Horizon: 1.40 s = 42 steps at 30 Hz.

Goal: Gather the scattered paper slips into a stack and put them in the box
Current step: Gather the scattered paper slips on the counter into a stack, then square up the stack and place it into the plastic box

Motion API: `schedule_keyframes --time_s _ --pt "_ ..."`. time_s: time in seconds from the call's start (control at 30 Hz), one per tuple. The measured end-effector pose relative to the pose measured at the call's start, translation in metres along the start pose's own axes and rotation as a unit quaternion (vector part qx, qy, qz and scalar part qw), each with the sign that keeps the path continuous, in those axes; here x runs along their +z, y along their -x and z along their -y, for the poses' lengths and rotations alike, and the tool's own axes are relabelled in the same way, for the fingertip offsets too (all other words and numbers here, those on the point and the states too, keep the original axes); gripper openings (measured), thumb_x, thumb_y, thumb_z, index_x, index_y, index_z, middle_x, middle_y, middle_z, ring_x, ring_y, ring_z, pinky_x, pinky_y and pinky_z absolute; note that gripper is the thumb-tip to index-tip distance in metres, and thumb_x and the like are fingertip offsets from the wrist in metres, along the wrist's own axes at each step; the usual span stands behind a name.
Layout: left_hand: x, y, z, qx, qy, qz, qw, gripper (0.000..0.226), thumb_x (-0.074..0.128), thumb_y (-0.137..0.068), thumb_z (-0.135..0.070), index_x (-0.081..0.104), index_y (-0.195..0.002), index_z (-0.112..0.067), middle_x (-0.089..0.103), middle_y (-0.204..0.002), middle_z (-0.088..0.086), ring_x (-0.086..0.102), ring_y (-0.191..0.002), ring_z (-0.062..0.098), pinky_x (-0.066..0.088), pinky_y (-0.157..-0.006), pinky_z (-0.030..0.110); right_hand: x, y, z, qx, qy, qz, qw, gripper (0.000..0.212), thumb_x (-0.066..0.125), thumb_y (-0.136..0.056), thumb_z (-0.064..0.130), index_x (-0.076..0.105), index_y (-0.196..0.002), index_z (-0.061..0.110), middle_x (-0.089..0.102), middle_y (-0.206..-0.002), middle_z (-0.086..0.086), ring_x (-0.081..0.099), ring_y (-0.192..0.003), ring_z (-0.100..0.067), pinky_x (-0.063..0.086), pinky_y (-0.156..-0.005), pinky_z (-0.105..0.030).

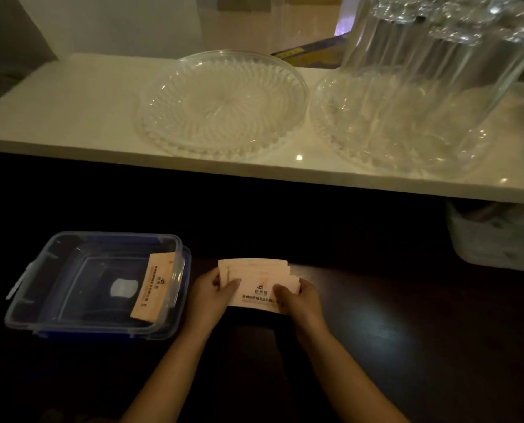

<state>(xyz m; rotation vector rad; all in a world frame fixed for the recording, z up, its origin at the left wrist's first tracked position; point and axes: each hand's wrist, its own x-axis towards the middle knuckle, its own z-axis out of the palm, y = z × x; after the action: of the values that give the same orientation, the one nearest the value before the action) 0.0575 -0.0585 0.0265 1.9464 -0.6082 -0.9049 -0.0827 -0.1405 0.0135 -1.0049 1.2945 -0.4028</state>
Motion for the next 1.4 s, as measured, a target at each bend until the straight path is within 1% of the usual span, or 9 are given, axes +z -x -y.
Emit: schedule_keyframes --time_s 0.3,0.47,0.57,0.7,0.77,0.93,1.07,1.2,1.4 --pt "0.0 -0.02 0.015 0.036 -0.115 -0.063 0.991 0.031 0.064 -0.08 -0.013 0.059 -0.111 -0.01 0.063 -0.097 0.003 0.059 -0.076 0.009 0.042 -0.05 0.007 0.014 -0.018 -0.01 0.014 0.109 -0.024 0.994 0.029 0.065 -0.081 0.013 0.058 -0.107 0.003 0.069 -0.105 -0.015 0.068 -0.086 -0.025 0.059 -0.077 -0.043" --pt "-0.004 -0.028 0.021 -0.062 -0.18 -0.032 0.981 0.068 0.066 -0.079 -0.029 0.035 -0.136 -0.009 0.033 -0.138 0.015 0.041 -0.123 0.028 0.039 -0.097 0.035 0.01 -0.022 -0.011 0.017 0.171 -0.025 0.985 0.028 0.068 -0.077 0.016 0.052 -0.099 0.009 0.066 -0.097 -0.007 0.066 -0.074 -0.016 0.059 -0.06 -0.032" --pt "-0.007 -0.031 0.019 -0.072 -0.108 0.044 0.991 0.042 0.063 -0.082 -0.023 0.054 -0.121 -0.01 0.059 -0.123 0.014 0.057 -0.095 0.018 0.048 -0.081 0.031 0.003 -0.022 -0.015 -0.008 0.168 -0.031 0.985 0.05 0.075 -0.074 0.019 0.041 -0.112 0.018 0.057 -0.107 -0.003 0.062 -0.075 -0.01 0.051 -0.051 -0.02" --pt "-0.01 -0.034 0.02 -0.088 -0.05 0.088 0.991 0.038 0.064 -0.081 -0.018 0.054 -0.118 -0.015 0.063 -0.116 0.008 0.056 -0.085 0.011 0.044 -0.065 0.021 -0.003 -0.025 -0.014 -0.032 0.229 0.011 0.973 0.084 0.075 -0.074 0.02 0.026 -0.141 0.016 0.045 -0.135 -0.011 0.056 -0.109 -0.024 0.057 -0.082 -0.039" --pt "-0.011 -0.034 0.02 -0.094 -0.042 0.104 0.989 0.042 0.066 -0.08 -0.017 0.052 -0.119 -0.016 0.062 -0.114 0.005 0.055 -0.081 0.004 0.041 -0.058 0.016 -0.009 -0.026 -0.011 -0.038 0.251 0.044 0.966 0.081 0.074 -0.075 0.019 0.027 -0.14 0.016 0.044 -0.136 -0.011 0.053 -0.113 -0.025 0.053 -0.09 -0.043" --pt "-0.011 -0.019 0.027 -0.053 -0.031 0.118 0.991 0.058 0.069 -0.074 -0.008 0.043 -0.122 -0.026 0.052 -0.113 -0.009 0.051 -0.092 -0.001 0.043 -0.059 0.012 -0.023 -0.016 -0.016 -0.101 0.228 0.083 0.965 0.056 0.075 -0.071 0.008 0.043 -0.112 0.029 0.056 -0.116 -0.005 0.061 -0.099 -0.016 0.059 -0.071 -0.027" --pt "0.0 0.007 0.029 -0.018 0.075 0.148 0.986 0.062 0.066 -0.077 -0.012 0.037 -0.12 -0.045 0.053 -0.115 -0.018 0.052 -0.107 0.0 0.048 -0.071 0.012 -0.033 0.005 -0.03 -0.19 0.205 0.065 0.958 0.078 0.072 -0.074 0.004 0.031 -0.113 0.059 0.055 -0.111 0.011 0.061 -0.096 -0.004 0.056 -0.075 -0.018" --pt "0.033 0.037 0.02 0.0 0.2 0.053 0.978 0.041 0.046 -0.074 -0.05 0.054 -0.113 -0.038 0.06 -0.112 -0.011 0.059 -0.093 -0.003 0.046 -0.069 0.011 -0.051 0.026 -0.046 -0.319 0.272 0.023 0.907 0.086 0.068 -0.079 0.005 0.021 -0.138 0.047 0.04 -0.116 0.025 0.045 -0.107 0.01 0.036 -0.088 -0.001" --pt "0.079 0.059 0.019 0.006 0.265 -0.029 0.964 0.032 0.053 -0.076 -0.046 0.065 -0.101 -0.029 0.067 -0.101 -0.017 0.06 -0.096 -0.007 0.044 -0.071 0.003 -0.081 0.047 -0.072 -0.353 0.31 -0.053 0.881 0.083 0.068 -0.078 0.001 0.026 -0.14 0.037 0.043 -0.115 0.007 0.042 -0.109 0.01 0.033 -0.093 -0.002"
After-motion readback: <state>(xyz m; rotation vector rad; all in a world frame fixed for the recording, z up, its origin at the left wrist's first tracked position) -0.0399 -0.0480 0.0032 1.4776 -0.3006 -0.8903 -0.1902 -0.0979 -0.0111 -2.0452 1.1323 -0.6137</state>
